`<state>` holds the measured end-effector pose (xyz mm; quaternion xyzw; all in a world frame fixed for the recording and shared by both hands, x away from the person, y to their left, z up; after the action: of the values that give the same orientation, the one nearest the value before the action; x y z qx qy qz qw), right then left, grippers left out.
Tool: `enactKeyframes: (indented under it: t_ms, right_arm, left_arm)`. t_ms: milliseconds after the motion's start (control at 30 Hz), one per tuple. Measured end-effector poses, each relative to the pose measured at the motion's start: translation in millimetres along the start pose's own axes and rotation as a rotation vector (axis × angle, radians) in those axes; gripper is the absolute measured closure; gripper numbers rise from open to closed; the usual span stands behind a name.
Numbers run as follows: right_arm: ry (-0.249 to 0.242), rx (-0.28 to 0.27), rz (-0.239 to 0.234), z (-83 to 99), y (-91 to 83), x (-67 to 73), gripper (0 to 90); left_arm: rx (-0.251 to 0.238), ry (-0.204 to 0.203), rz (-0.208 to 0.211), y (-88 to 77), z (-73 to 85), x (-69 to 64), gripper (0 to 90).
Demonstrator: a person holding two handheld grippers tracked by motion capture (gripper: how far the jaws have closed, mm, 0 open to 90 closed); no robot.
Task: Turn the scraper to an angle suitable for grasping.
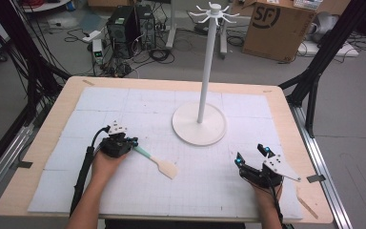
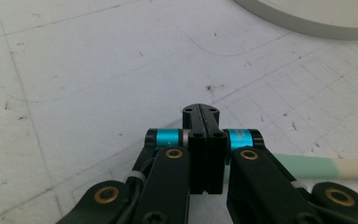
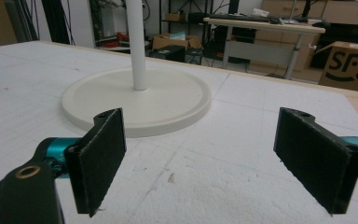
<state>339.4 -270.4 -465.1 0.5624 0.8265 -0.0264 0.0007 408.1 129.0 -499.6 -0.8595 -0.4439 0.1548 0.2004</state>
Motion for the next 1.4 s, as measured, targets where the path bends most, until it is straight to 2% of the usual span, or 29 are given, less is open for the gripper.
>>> enactKeyframes:
  t_ms: [167, 267, 400, 533, 767, 933, 1167, 1267, 1400]
  right_arm:
    - [0.002, 0.0, -0.001, 0.0, 0.0, 0.0, 16.0]
    - [0.0, 0.001, 0.0, 0.1, 0.0, -0.1, 16.0]
    - [0.001, 0.001, 0.0, 0.1, 0.0, 0.0, 16.0]
    - [0.0, 0.0, 0.0, 0.0, -0.1, 0.0, 16.0]
    - [-0.001, 0.0, 0.001, 0.0, 0.0, 0.0, 16.0]
    - [0.001, 0.0, 0.0, 0.0, -0.1, 0.0, 16.0]
    - [0.001, 0.0, 0.0, 0.0, 0.0, 0.1, 16.0]
    - [0.0, 0.0, 0.0, 0.0, 0.0, 0.1, 16.0]
    - [0.0, -0.001, 0.001, -0.1, 0.1, 0.1, 16.0]
  left_arm:
    - [0.025, 0.01, -0.005, -3.9, 1.4, -0.3, 90.0]
    - [0.043, 0.018, 0.006, -6.8, 2.8, -1.6, 90.0]
    - [0.043, 0.013, 0.034, -10.1, 3.9, -9.0, 90.0]
    - [0.046, 0.03, 0.056, -13.2, 8.1, -19.6, 90.0]
    - [-0.015, -0.003, 0.053, -23.4, 16.7, -23.9, 90.0]
    - [-0.052, 0.009, 0.033, -29.3, 18.2, -26.6, 90.0]
    - [-0.056, -0.002, 0.04, -33.7, 20.3, -33.4, 90.0]
    - [-0.094, -0.02, 0.016, -34.2, 14.8, -27.8, 90.0]
    - [-0.087, -0.051, -0.019, -31.2, 13.9, -15.2, 90.0]
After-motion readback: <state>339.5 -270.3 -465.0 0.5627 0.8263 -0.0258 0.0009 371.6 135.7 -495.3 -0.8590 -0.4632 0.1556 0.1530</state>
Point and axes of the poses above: each handheld gripper's, and its own axes: y roughly forward along the jaws, z roughly out of its underside, x roughly to its left, the point moved 9 cm from there along y, roughly forward along the jaws, and after that the axes turned 8 degrees about -x, right-handed, at the moved point
